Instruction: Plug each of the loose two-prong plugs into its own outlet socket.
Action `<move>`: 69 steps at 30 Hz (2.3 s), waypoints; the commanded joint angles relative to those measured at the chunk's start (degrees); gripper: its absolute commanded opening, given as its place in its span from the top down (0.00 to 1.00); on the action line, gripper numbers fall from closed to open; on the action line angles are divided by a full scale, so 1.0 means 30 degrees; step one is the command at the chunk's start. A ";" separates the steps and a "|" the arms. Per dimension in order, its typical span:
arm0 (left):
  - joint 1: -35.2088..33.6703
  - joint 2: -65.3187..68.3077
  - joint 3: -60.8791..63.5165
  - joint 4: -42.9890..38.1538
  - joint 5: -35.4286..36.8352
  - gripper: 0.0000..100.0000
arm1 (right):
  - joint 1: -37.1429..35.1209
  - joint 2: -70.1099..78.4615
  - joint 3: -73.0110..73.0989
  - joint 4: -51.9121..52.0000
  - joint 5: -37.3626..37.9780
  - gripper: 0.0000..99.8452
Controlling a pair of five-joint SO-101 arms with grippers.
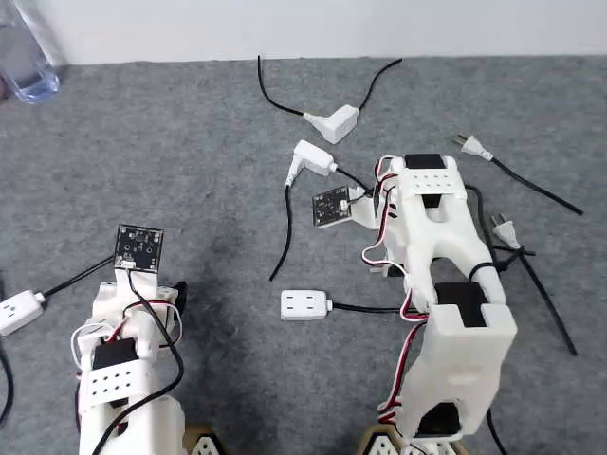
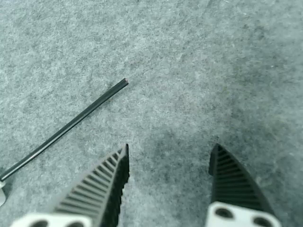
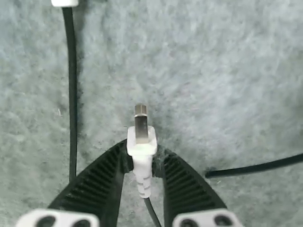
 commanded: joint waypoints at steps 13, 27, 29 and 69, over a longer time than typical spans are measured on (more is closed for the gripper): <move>0.0059 -0.0264 -0.0073 -0.0498 -0.0234 0.74 | 0.0015 -0.1216 -0.0557 -0.0044 -0.0938 0.67; 0.0059 -0.0264 -0.0073 -0.0498 -0.0234 0.74 | 0.1509 -0.1802 -0.0498 0.0571 0.0117 0.67; 0.0059 -0.0264 -0.0073 -0.0498 -0.0234 0.74 | 0.1451 -0.1245 -0.0498 -0.0220 0.0029 0.67; 0.0059 -0.0264 -0.0073 -0.0498 -0.0234 0.74 | -0.0923 -0.1333 0.2725 -0.2271 -0.0029 0.67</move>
